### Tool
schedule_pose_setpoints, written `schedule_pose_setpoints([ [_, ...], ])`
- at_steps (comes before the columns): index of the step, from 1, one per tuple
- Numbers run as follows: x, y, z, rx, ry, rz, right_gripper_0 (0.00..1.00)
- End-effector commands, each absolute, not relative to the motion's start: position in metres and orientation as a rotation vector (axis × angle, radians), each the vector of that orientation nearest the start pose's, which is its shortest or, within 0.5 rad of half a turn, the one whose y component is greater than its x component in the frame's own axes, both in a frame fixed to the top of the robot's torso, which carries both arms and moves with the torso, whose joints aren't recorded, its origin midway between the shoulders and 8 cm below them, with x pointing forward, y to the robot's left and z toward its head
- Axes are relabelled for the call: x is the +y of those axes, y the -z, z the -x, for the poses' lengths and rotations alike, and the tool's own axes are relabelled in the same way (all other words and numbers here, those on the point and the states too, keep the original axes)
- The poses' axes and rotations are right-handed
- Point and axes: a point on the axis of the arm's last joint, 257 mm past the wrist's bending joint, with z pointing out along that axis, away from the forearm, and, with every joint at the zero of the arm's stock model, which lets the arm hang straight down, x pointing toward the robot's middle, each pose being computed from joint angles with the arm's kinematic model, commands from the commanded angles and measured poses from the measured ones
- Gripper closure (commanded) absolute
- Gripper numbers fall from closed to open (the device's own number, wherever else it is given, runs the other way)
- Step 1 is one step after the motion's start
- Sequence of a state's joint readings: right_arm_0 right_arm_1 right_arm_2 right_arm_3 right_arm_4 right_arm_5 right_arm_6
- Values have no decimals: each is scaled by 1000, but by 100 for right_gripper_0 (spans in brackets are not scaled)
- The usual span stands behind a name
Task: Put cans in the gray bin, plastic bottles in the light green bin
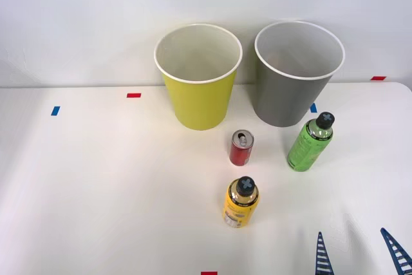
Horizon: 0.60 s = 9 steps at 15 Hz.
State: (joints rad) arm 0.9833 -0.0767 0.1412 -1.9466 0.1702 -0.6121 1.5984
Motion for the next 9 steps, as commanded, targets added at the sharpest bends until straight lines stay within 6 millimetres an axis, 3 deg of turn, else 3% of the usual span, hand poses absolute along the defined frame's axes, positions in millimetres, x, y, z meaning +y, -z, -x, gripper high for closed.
schedule_pose_setpoints([
  [1, -258, 259, -250, 1527, 233, 158, 0],
  [9, -258, 259, -250, 1527, 233, 158, 0],
])
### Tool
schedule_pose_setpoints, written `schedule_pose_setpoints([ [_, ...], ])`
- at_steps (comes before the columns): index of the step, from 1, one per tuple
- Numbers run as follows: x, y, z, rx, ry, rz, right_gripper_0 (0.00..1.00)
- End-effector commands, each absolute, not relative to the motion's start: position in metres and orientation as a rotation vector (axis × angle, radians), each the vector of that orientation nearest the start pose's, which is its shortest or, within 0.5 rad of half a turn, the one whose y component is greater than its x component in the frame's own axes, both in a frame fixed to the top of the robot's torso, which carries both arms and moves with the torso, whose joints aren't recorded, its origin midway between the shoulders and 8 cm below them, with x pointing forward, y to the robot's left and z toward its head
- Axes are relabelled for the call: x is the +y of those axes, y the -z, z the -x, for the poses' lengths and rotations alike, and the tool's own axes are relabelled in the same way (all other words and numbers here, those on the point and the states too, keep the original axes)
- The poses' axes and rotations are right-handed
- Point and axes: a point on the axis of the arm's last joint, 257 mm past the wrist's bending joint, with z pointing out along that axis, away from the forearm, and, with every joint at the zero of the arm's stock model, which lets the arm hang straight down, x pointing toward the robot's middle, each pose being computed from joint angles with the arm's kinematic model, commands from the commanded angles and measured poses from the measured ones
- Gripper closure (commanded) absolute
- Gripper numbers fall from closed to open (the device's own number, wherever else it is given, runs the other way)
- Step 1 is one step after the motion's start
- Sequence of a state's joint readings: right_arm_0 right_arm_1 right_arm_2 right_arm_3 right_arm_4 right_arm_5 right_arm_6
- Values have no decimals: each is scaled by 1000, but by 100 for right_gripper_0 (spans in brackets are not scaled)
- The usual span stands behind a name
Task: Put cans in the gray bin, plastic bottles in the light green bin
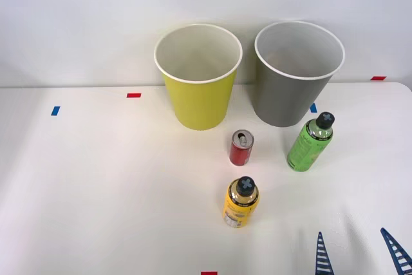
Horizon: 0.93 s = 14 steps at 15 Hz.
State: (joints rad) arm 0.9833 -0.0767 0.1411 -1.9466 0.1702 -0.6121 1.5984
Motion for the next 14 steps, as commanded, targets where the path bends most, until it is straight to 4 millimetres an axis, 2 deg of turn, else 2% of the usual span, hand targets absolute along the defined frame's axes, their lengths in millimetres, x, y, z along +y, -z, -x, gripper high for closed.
schedule_pose_setpoints([
  [1, -258, 259, -250, 1527, 233, 158, 0],
  [14, -258, 259, -250, 1527, 233, 158, 0],
])
